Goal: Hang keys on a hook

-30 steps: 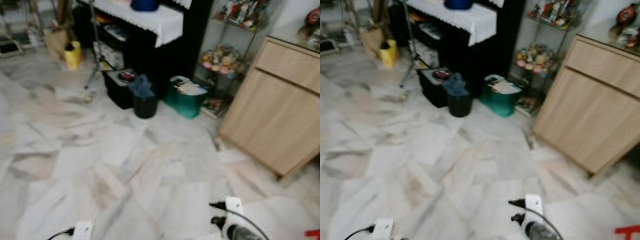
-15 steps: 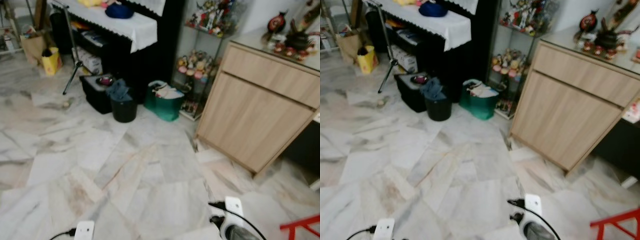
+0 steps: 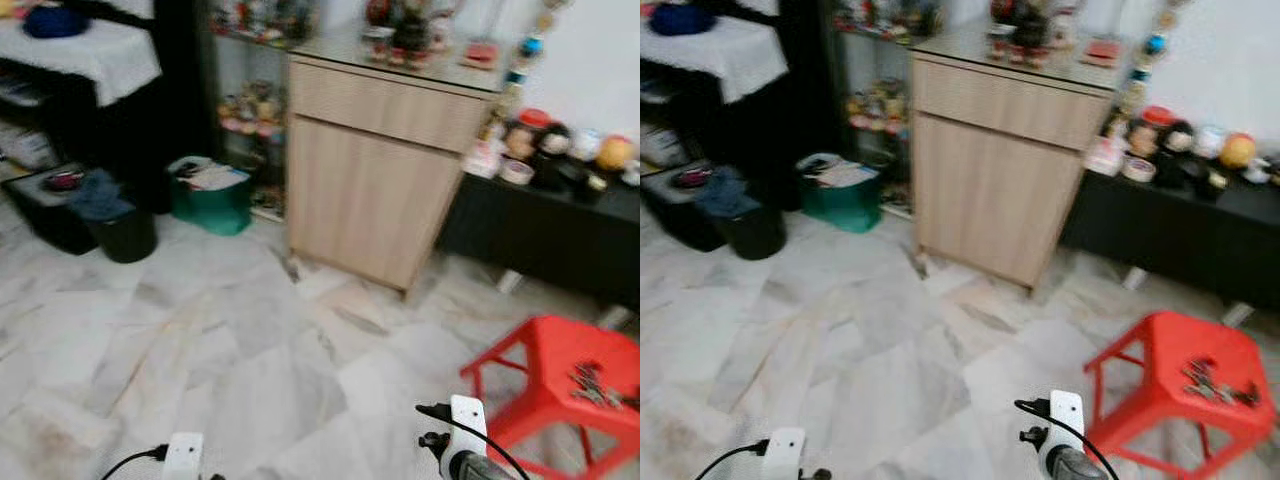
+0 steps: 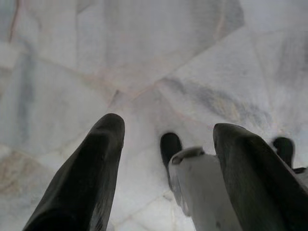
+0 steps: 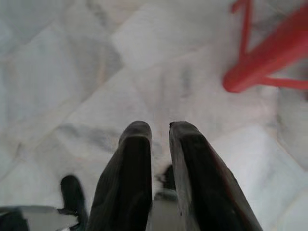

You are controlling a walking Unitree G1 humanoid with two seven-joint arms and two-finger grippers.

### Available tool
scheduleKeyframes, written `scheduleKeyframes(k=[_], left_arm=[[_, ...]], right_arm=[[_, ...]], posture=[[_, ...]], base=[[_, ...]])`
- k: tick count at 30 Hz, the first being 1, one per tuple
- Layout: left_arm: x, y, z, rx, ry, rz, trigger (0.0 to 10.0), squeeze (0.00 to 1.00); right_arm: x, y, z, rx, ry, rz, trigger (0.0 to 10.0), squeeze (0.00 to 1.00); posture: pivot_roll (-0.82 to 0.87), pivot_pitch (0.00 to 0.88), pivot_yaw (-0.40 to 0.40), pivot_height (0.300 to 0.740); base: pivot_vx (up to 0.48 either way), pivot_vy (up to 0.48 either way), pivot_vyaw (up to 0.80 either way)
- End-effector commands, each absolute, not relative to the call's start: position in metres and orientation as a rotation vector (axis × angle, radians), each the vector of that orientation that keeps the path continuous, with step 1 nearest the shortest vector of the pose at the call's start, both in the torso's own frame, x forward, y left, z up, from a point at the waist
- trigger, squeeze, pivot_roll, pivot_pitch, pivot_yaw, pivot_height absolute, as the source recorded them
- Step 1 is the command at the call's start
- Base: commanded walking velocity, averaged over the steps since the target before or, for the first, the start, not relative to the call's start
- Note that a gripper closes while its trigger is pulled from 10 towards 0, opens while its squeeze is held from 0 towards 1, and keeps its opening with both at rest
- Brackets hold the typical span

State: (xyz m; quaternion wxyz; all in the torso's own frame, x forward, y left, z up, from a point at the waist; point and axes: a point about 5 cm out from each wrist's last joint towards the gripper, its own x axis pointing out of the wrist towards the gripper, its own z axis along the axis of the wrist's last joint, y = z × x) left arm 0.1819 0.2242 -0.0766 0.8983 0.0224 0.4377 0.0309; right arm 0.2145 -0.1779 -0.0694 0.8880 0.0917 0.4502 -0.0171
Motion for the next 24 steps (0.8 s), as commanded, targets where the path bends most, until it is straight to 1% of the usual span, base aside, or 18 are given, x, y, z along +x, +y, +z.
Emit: scheduleKeyframes(k=[1, 2, 5, 6, 16, 24], left_arm=[[0.177, 0.216, -0.081, 0.020, 0.930, 0.045, 10.0, 0.00], [0.174, 0.230, -0.079, 0.024, 0.930, 0.058, 10.0, 0.00], [0.173, 0.235, -0.078, 0.024, 0.929, 0.063, 10.0, 0.00], [0.173, 0.236, -0.078, 0.025, 0.925, 0.064, 10.0, 0.00], [0.181, 0.220, -0.078, 0.017, 0.906, 0.049, 10.0, 0.00], [0.180, 0.216, -0.079, 0.006, 0.903, 0.041, 10.0, 0.00]], right_arm=[[0.214, -0.186, -0.069, 0.179, 0.929, -0.061, 10.0, 0.00], [0.215, -0.187, -0.068, 0.181, 0.922, -0.065, 10.0, 0.00], [0.215, -0.187, -0.068, 0.185, 0.920, -0.064, 10.0, 0.00], [0.216, -0.186, -0.068, 0.199, 0.911, -0.059, 10.0, 1.00], [0.216, -0.187, -0.067, 0.202, 0.901, -0.066, 10.0, 1.00], [0.214, -0.190, -0.068, 0.198, 0.906, -0.081, 10.0, 1.00]], posture=[[0.07, 0.000, -0.043, 0.740], [0.07, 0.000, -0.044, 0.740], [0.07, 0.000, -0.044, 0.740], [0.08, 0.000, -0.045, 0.740], [0.07, 0.000, -0.047, 0.740], [0.08, 0.000, -0.053, 0.740]], base=[[0.000, -0.382, 0.00], [0.000, -0.382, 0.00], [0.000, -0.382, 0.00], [0.000, -0.382, 0.00], [0.000, -0.383, 0.00], [0.000, -0.383, 0.00]])
